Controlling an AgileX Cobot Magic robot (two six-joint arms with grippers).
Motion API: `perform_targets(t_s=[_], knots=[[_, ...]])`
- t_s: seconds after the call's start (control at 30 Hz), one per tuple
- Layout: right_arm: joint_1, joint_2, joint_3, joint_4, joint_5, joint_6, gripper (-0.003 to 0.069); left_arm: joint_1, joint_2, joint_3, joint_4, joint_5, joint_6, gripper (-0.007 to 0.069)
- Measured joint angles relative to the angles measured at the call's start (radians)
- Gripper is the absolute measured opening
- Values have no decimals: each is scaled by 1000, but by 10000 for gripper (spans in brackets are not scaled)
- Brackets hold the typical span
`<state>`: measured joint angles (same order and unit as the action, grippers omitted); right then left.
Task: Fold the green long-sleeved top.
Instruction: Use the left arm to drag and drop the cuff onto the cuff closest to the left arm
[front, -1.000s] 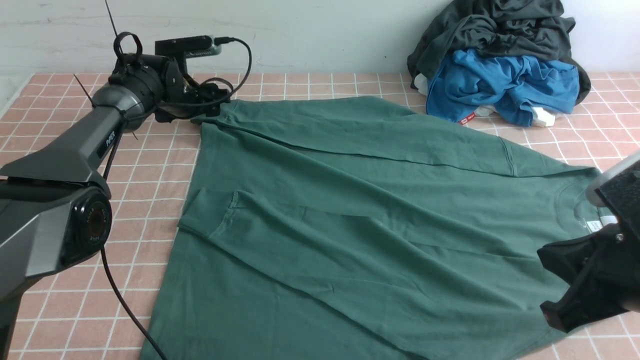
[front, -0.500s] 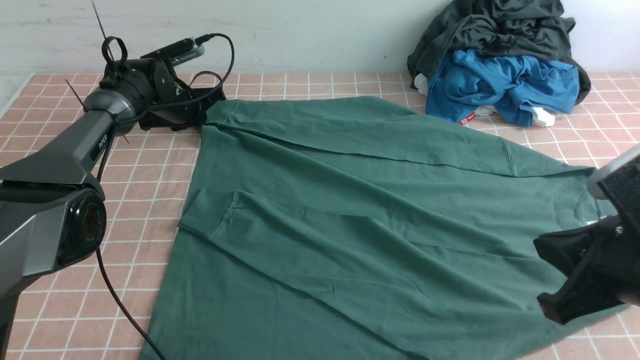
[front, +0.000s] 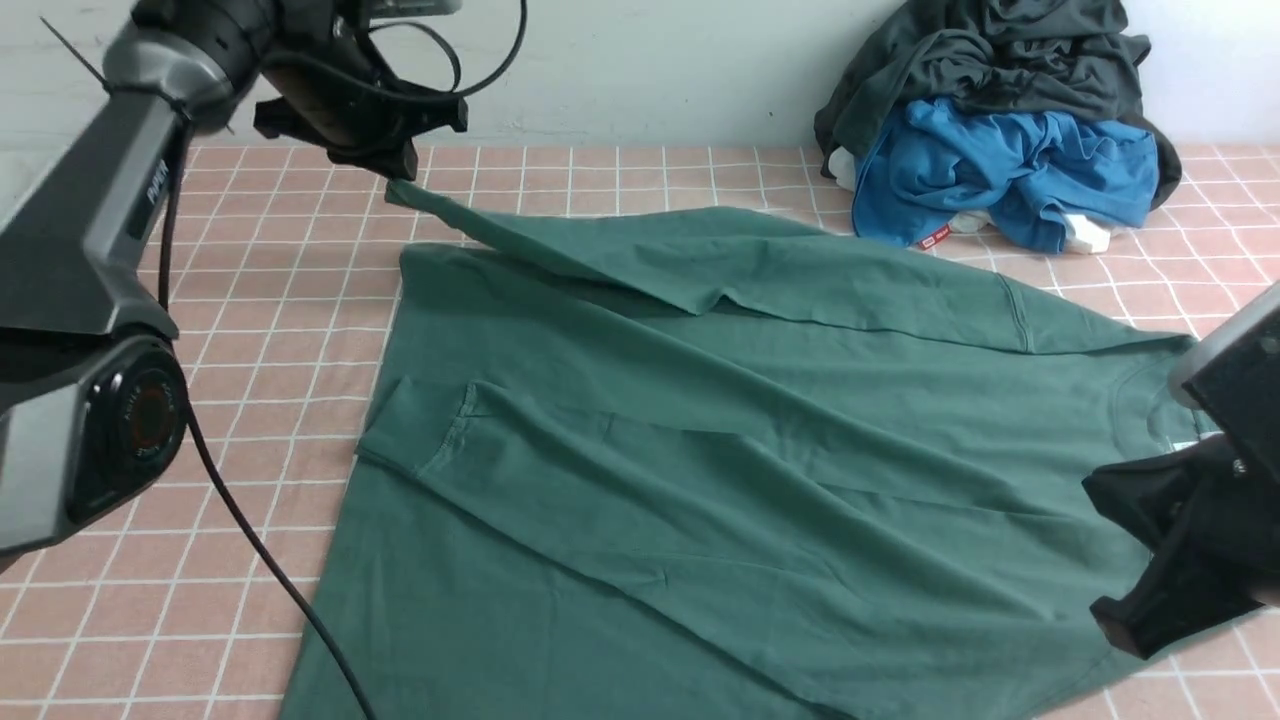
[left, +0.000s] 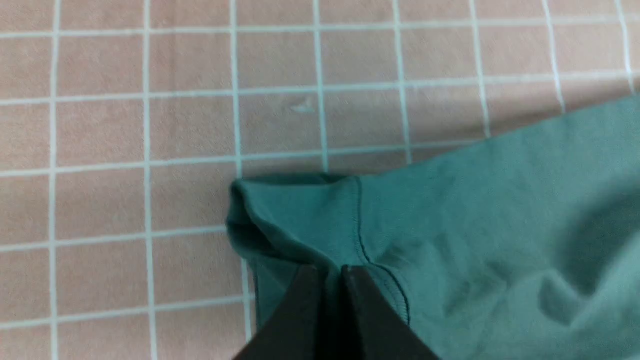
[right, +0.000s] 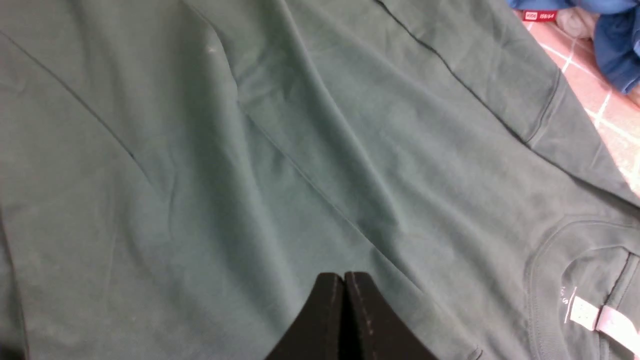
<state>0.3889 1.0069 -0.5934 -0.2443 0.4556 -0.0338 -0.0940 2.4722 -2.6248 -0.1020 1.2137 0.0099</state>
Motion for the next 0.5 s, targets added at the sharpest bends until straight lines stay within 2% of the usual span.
perform_targets(t_s=[0.13,0.23,0.27,0.43,0.5], knots=[[0,0,0,-14,-3,0,-10,-20,-140,191,1,21,46,17],[0,0,0,-17,-2,1,-10,-44,-309,456,5,20,72,17],[0,0,0,-18,-2,2,-10,-45,-319,456,5,20,73,17],[0,0,0,-18,-2,20,-10,-82,-529,894,6,13,95,17],[0,0,0,-18,-3,26,-10,-94,-566,994,15,-16,95,17]])
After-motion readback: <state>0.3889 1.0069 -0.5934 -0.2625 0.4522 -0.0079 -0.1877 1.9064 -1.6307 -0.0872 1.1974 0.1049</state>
